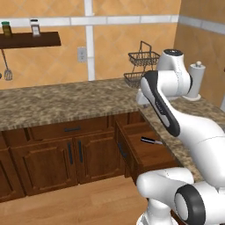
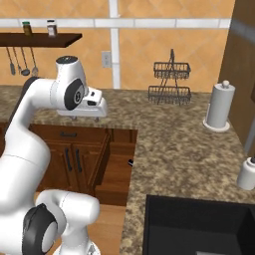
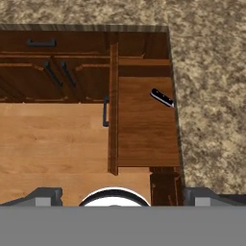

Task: Pick up the knife from the drawer and place it on the cutting board. Then place the meat from the plate to the cutting board.

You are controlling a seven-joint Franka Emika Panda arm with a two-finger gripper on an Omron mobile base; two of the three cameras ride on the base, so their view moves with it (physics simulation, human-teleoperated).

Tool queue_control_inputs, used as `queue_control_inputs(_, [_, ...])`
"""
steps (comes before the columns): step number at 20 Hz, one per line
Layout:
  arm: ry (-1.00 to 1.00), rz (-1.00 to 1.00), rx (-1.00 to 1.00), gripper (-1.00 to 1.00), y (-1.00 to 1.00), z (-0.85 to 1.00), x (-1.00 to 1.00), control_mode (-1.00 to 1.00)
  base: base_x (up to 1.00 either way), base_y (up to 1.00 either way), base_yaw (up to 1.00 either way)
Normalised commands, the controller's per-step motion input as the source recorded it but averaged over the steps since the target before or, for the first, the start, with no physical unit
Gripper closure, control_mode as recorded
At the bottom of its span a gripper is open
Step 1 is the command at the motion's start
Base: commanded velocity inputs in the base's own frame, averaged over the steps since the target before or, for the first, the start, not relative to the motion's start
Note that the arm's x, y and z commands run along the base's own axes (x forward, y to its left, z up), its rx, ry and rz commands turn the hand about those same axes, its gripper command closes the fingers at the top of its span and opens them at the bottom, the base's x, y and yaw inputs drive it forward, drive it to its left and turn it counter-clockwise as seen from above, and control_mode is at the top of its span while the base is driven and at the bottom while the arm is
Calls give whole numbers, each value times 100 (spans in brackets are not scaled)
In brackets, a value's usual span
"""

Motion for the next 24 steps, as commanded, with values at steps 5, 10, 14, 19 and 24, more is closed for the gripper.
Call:
queue_control_inputs(5, [0, 0, 0, -100, 0, 0, 0, 100, -5, 0, 1])
queue_control_inputs(10, [0, 0, 0, -100, 0, 0, 0, -100, 0, 0, 0])
queue_control_inputs(14, [0, 0, 0, -100, -2, -1, 0, -100, 0, 0, 0])
queue_control_inputs(19, [17, 0, 0, -100, 7, -81, 62, -100, 0, 0, 0])
queue_control_inputs(24, [18, 0, 0, -100, 20, -100, 84, -100, 0, 0, 0])
